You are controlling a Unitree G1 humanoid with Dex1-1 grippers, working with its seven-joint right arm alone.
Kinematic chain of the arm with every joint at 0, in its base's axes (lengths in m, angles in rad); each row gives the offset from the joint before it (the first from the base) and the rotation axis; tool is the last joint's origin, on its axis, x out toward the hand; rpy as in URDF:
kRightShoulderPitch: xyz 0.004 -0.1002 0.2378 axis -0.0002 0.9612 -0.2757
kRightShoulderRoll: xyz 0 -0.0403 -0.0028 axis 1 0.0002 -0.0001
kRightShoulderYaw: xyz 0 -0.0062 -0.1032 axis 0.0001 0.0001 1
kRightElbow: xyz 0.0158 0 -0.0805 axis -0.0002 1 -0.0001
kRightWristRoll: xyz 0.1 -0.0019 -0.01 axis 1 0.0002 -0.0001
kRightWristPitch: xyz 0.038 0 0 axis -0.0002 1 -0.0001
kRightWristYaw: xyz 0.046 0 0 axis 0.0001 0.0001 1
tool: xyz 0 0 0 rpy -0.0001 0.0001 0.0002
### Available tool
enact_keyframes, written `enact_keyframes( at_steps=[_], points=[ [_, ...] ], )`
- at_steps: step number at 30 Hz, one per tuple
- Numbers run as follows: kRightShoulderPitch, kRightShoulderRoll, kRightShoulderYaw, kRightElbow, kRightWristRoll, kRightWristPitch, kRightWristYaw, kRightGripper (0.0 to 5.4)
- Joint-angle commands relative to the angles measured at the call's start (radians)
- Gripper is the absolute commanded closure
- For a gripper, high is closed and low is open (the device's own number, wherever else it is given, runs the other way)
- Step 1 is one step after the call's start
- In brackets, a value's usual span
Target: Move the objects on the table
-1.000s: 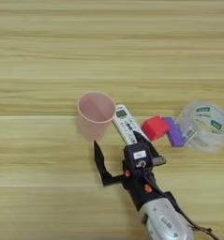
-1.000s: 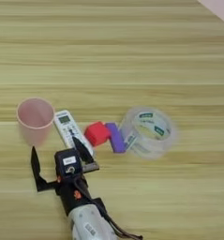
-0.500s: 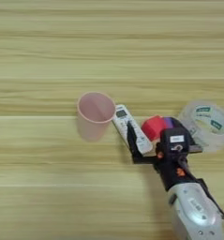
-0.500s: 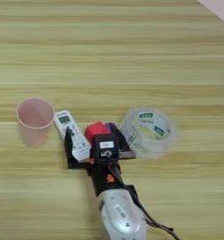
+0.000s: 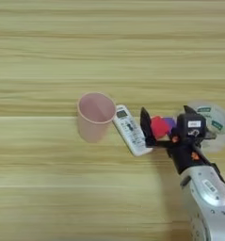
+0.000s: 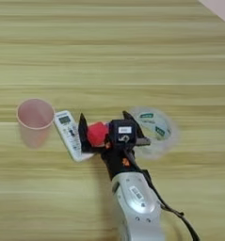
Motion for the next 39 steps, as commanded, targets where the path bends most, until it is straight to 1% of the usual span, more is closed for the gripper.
enact_keyframes(
  at_steps=[1,5,6,7,14,18,24,32,39],
  points=[
    [-0.072,0.019,-0.008,0.072,0.004,-0.125,-0.012,0.05],
    [-0.09,0.047,0.011,0.178,-0.022,-0.254,-0.02,0.05],
    [-0.095,0.051,0.013,0.192,-0.028,-0.275,-0.025,0.05],
    [-0.102,0.052,0.016,0.209,-0.046,-0.302,-0.036,0.05],
    [-0.153,0.065,0.025,0.316,-0.087,-0.396,-0.071,0.05],
    [-0.195,0.063,0.014,0.382,-0.095,-0.435,-0.092,0.05],
    [-0.245,0.068,0.025,0.46,-0.118,-0.483,-0.117,0.05],
    [-0.321,0.072,0.018,0.562,-0.117,-0.507,-0.151,0.05],
    [-0.383,0.069,0.021,0.647,-0.115,-0.532,-0.159,0.05]
  ],
)
